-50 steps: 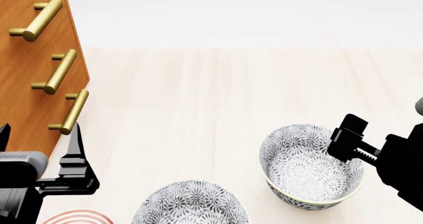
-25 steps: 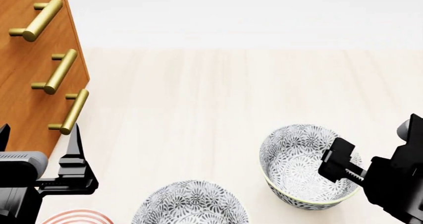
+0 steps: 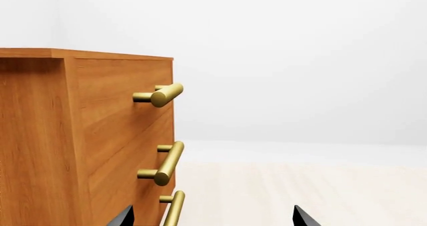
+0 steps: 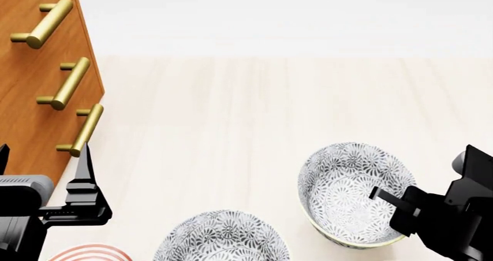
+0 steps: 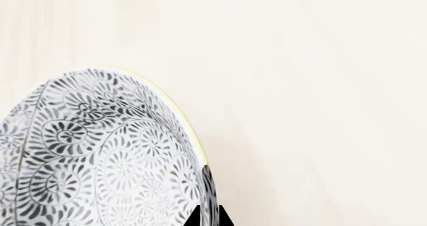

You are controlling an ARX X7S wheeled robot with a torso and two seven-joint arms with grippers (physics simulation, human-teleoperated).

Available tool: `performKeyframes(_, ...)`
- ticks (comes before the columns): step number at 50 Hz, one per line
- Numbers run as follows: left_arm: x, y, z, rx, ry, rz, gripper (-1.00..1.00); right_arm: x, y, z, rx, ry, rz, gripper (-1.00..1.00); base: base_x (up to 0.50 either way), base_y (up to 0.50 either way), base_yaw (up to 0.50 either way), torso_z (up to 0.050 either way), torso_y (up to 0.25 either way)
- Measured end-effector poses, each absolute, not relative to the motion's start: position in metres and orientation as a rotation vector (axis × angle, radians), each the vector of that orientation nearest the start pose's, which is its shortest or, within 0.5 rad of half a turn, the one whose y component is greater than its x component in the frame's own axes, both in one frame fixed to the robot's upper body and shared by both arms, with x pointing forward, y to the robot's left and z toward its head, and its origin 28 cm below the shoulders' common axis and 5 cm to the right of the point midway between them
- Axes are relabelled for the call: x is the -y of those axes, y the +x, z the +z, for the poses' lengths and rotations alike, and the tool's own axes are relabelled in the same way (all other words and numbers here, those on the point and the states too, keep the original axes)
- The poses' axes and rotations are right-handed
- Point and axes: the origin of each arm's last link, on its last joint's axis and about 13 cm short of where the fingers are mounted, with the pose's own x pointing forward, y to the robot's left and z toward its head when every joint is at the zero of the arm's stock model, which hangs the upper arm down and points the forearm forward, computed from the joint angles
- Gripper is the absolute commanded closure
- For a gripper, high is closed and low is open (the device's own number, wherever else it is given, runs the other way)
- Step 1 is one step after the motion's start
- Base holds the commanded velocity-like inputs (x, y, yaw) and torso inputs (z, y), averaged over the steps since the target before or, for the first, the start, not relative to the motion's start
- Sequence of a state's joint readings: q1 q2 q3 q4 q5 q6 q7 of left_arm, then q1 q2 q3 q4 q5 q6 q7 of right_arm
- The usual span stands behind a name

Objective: Stack the bowl at the front on the bowl in the middle.

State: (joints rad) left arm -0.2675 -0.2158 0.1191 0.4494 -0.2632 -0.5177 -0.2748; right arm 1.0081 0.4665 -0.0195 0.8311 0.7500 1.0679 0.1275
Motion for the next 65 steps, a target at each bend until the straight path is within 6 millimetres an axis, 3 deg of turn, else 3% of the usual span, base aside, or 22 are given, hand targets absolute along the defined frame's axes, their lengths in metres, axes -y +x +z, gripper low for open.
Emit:
performKeyframes(12,-0.213,0.246,0.130,0.158,-0.004,0.044,-1.00,0.226,0.343,0.138,-0.787,0.458,-0.116,1.00,0.00,0.00,0.00,0.000,0.000)
performKeyframes(26,-0.212,0.244,0.130,0.156,-0.005,0.042,-1.00,0.213,0.328,0.204,-0.710,0.417,-0.049,1.00,0.00,0.00,0.00,0.000,0.000)
performKeyframes(42,-0.212,0.242,0.127,0.146,-0.006,0.050,-1.00,0.187,0.283,0.262,-0.639,0.352,0.089,1.00,0.00,0.00,0.00,0.000,0.000)
performKeyframes(54,-0.211,0.241,0.126,0.144,-0.005,0.050,-1.00,0.163,0.247,0.281,-0.610,0.269,0.216,1.00,0.00,0.00,0.00,0.000,0.000)
performKeyframes(65,-0.209,0.244,0.127,0.145,-0.007,0.050,-1.00,0.148,0.227,0.278,-0.640,0.217,0.316,1.00,0.00,0.00,0.00,0.000,0.000)
